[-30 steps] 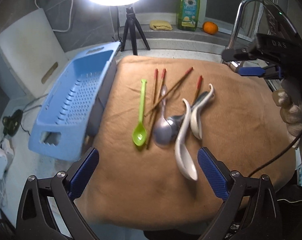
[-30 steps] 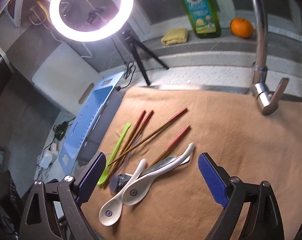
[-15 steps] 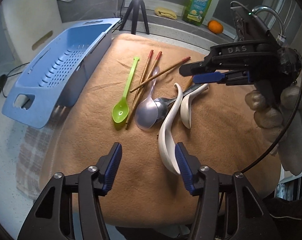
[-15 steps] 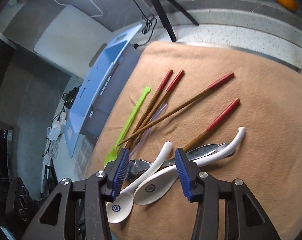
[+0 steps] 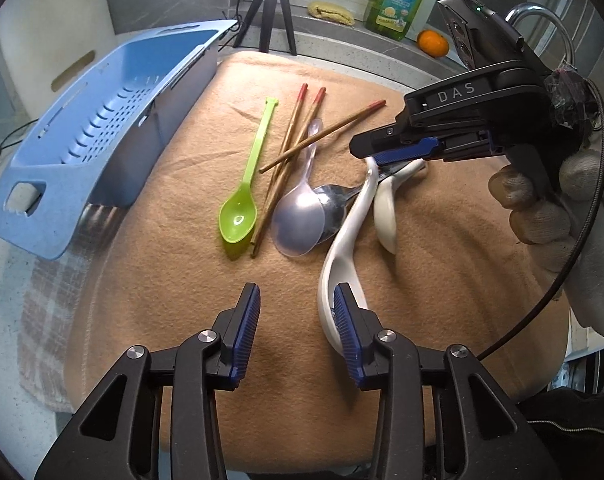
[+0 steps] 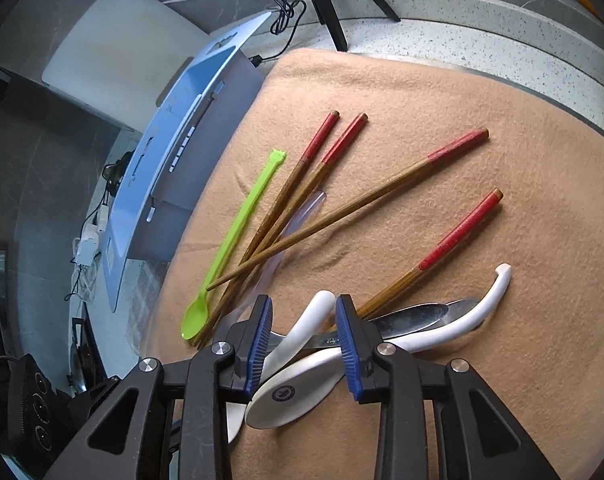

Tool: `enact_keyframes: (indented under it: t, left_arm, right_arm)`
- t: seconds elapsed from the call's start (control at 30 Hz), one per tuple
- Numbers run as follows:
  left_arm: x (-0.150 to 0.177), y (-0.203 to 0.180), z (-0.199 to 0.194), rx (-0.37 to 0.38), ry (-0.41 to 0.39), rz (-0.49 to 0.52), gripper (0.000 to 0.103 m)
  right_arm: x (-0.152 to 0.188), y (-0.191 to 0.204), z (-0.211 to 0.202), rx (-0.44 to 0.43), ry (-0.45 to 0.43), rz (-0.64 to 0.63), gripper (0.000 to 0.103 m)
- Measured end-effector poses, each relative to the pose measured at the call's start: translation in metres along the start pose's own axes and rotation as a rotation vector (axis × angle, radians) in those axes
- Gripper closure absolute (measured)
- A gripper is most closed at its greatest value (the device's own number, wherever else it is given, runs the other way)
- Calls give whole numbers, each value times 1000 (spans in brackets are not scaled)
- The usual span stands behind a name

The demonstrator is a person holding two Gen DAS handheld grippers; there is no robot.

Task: Organize utensils
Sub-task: 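Close the left gripper on the white ceramic spoon handle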

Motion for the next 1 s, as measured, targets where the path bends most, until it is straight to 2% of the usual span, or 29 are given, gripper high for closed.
enact_keyframes:
  t: [0.3,0.43,0.83,1.0]
  left_arm:
    - [-1,4,5,9,1,4,66]
    - [-2,6,7,9,8,3,66]
    - [-2,2,11,2,2,44,66]
    - [-2,3,11,1,4,48,66]
  right_arm:
    - [-1,4,11,-23,17,31,76]
    - [-1,6,16,-32,16,50,85]
    - [0,11,25,-88,40,123,84]
    - [0,13,26,-78,26,128,84]
Point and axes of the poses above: each gripper's, at about its wrist camera, not at the fingertips, and z roughly the way its jaws point, y to its left, x to its underside, the point moved 8 cm from there along z, roughly the way its jaws point, and after that the axes turned 9 degrees about -z, right-handed, at the moved point
